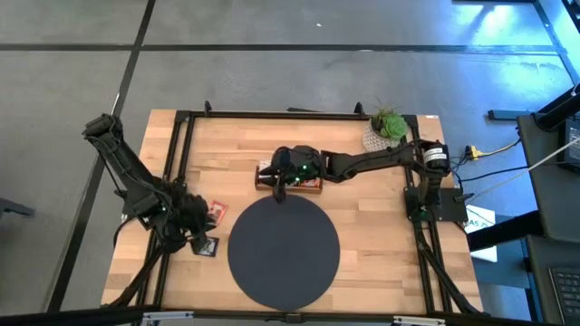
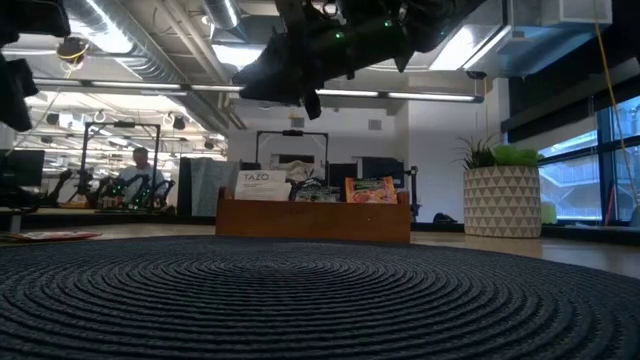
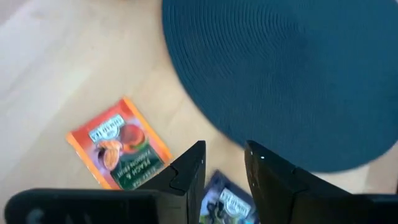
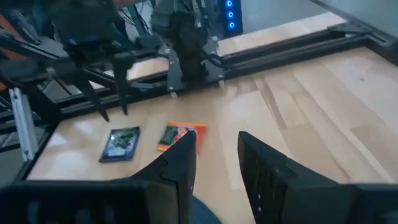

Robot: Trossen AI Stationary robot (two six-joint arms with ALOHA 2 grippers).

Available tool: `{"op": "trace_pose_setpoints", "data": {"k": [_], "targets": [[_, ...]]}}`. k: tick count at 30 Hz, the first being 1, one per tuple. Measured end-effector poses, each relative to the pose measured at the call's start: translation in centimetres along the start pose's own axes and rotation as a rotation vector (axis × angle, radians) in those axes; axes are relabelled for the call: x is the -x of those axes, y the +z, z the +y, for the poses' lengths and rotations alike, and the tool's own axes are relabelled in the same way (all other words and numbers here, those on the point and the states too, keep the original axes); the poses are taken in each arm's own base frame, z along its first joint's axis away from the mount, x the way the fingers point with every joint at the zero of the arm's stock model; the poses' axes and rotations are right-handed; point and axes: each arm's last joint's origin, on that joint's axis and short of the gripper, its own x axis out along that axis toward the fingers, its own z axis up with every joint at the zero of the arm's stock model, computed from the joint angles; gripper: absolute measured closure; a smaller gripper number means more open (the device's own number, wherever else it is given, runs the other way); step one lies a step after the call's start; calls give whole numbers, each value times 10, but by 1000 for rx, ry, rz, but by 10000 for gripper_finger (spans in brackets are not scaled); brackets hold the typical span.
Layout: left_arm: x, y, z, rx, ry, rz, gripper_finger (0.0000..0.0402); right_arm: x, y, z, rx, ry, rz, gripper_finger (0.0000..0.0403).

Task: Pick & Place Tea
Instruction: Put the violet tea bag into the middle of the wooden organizer

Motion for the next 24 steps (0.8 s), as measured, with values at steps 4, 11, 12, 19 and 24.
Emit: {"op": "trace_pose_setpoints", "data": {"k": [4, 11, 12, 19, 24], "targets": [[0, -3, -1, 15, -24, 96, 294, -7, -8, 12, -64, 35, -11, 282], [4, -22, -1, 63, -67, 309, 293, -17, -23, 42, -168, 78, -48, 275], [3, -25, 0, 95, -64, 300, 294, -19, -26, 47, -189, 75, -51, 271], [-9, -52, 9, 380, -74, 324, 292, -28, -49, 70, -300, 72, -49, 216], [-14, -68, 17, 451, -11, 350, 295, -32, -53, 81, -383, 112, -95, 173]]}}
